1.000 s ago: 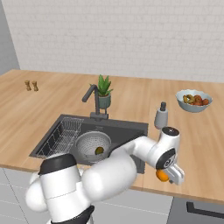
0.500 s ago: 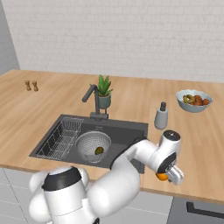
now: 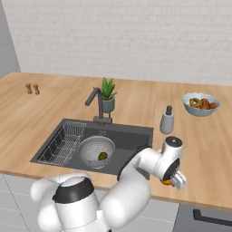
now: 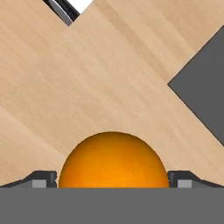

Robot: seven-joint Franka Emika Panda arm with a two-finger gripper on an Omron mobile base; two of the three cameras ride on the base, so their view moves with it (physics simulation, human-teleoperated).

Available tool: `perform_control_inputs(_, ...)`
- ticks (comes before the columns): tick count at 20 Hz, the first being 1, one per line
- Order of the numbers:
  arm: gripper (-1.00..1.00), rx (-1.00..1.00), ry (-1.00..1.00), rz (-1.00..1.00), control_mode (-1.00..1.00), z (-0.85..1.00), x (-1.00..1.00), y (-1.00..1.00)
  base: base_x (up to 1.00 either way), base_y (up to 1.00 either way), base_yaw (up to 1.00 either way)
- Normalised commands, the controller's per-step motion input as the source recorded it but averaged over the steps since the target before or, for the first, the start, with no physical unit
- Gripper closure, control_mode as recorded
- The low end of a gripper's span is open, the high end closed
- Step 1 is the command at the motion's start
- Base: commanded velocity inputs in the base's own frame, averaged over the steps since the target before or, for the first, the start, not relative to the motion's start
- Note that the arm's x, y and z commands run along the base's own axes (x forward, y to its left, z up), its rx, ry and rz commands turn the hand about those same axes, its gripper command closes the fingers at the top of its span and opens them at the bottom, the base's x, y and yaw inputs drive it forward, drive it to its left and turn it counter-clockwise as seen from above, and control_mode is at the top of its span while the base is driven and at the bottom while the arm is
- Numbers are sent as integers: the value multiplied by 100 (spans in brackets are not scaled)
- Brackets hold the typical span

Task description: Put the colander in the sink, put the mango, orange in the colander, and turn on the sink faucet and pour water over the colander.

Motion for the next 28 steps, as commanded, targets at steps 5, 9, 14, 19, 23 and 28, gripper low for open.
perform_control_inputs(5, 100, 0, 0, 0, -100, -47, 6, 0, 0, 0, 0)
perform_control_inputs(9, 100, 4, 0, 0, -100, -18, 0, 8, 0, 0, 0)
perform_control_inputs(14, 100, 12, 0, 0, -100, 1, -22, 37, 0, 0, 0)
perform_control_inputs(19, 100, 6, 0, 0, -100, 71, -36, 76, 0, 0, 0)
perform_control_inputs(23, 100, 0, -2, 0, -100, 72, 4, 99, 0, 0, 0)
perform_control_inputs(28, 100, 0, 0, 0, -100, 52, 63, 64, 0, 0, 0)
